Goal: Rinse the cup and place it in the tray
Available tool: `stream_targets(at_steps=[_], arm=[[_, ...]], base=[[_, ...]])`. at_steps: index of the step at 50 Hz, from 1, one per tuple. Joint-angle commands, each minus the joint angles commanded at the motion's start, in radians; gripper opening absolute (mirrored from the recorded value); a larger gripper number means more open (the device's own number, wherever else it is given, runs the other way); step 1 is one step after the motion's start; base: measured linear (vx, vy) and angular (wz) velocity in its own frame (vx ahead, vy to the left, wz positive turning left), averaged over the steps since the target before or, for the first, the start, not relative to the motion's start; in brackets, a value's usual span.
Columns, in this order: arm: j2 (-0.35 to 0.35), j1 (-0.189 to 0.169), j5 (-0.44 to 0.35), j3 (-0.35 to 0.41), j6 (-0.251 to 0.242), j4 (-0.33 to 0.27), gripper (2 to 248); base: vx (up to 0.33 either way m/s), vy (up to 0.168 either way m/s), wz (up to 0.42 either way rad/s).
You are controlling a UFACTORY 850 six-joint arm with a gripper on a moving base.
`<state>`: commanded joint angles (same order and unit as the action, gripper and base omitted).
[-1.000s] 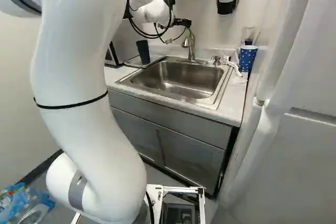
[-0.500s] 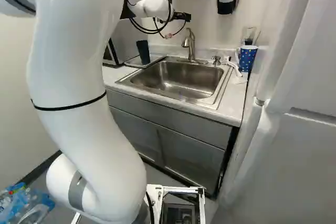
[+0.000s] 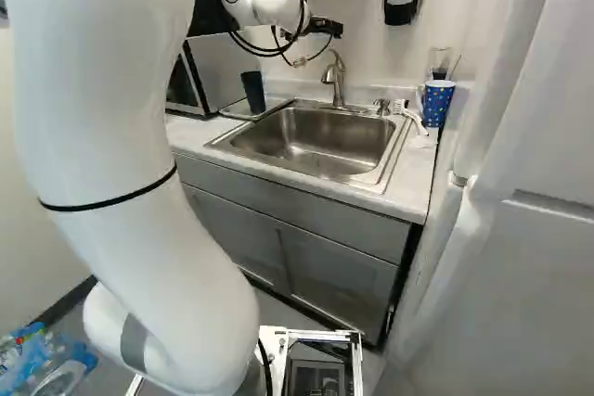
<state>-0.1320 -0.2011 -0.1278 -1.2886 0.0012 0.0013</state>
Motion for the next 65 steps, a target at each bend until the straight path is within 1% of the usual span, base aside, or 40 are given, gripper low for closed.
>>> stream_targets(at_steps=[13, 29, 39, 65], arm=[[0.050, -0.028, 0.051, 0.053, 0.000, 0.000, 247], [0.119, -0.057, 0.159, 0.123, 0.000, 0.000, 247], [0.170, -0.064, 0.249, 0.174, 0.000, 0.000, 247], [0.289, -0.086, 0.521, 0.288, 0.000, 0.000, 247]], base=[[0.000, 0.000, 0.000], [0.000, 0.000, 0.000], [0.000, 0.000, 0.000], [0.000, 0.000, 0.000]])
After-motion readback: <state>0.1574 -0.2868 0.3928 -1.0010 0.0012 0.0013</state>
